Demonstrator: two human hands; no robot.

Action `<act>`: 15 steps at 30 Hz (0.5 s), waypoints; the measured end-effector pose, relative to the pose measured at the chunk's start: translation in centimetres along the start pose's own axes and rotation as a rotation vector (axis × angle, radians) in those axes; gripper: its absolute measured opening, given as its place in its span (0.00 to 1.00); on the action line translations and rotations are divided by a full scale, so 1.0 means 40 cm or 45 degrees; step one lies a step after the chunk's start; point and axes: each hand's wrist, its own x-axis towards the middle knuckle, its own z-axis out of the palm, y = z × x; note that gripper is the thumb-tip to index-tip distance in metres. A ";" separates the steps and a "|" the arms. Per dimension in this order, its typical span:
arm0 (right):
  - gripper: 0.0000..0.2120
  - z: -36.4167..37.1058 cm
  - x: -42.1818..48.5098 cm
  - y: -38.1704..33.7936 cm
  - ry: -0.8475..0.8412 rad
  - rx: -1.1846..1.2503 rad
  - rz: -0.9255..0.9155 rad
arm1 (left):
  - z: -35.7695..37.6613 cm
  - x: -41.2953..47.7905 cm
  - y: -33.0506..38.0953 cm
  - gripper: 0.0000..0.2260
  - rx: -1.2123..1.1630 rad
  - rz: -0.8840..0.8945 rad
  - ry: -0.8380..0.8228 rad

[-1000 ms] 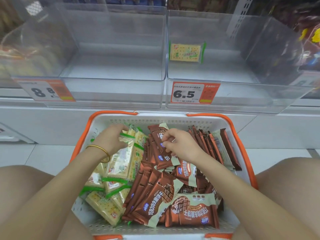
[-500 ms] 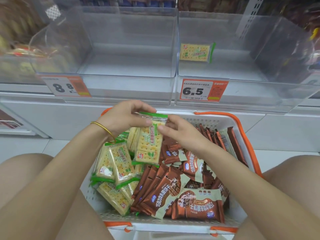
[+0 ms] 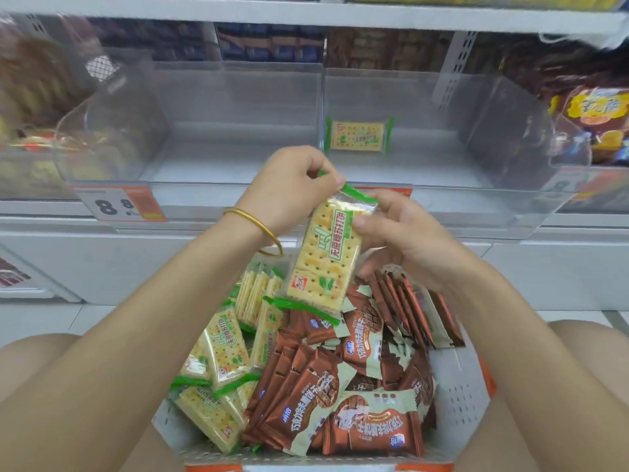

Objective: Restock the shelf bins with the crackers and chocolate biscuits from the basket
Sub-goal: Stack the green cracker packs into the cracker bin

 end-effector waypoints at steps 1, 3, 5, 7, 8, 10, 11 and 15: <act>0.14 -0.009 0.001 -0.024 -0.021 0.009 0.001 | -0.001 0.012 0.021 0.07 0.051 0.066 -0.012; 0.13 -0.026 0.010 -0.073 -0.008 -0.062 -0.022 | -0.003 0.040 0.061 0.06 0.106 0.173 -0.022; 0.07 -0.043 0.025 -0.117 0.035 -0.185 -0.054 | -0.003 0.073 0.094 0.06 0.135 0.247 0.006; 0.03 -0.070 0.043 -0.158 0.110 -0.233 -0.045 | -0.006 0.114 0.111 0.05 0.088 0.268 0.021; 0.04 -0.090 0.056 -0.177 0.180 -0.220 -0.032 | -0.010 0.133 0.115 0.06 0.029 0.246 0.021; 0.05 -0.141 0.089 -0.209 0.392 -0.101 -0.012 | -0.023 0.172 0.106 0.08 0.044 0.207 0.050; 0.05 -0.169 0.109 -0.218 0.504 -0.027 -0.006 | -0.030 0.191 0.094 0.09 0.163 0.199 0.078; 0.04 -0.257 0.239 -0.197 0.679 -0.063 0.164 | -0.031 0.247 0.020 0.12 0.593 0.135 -0.049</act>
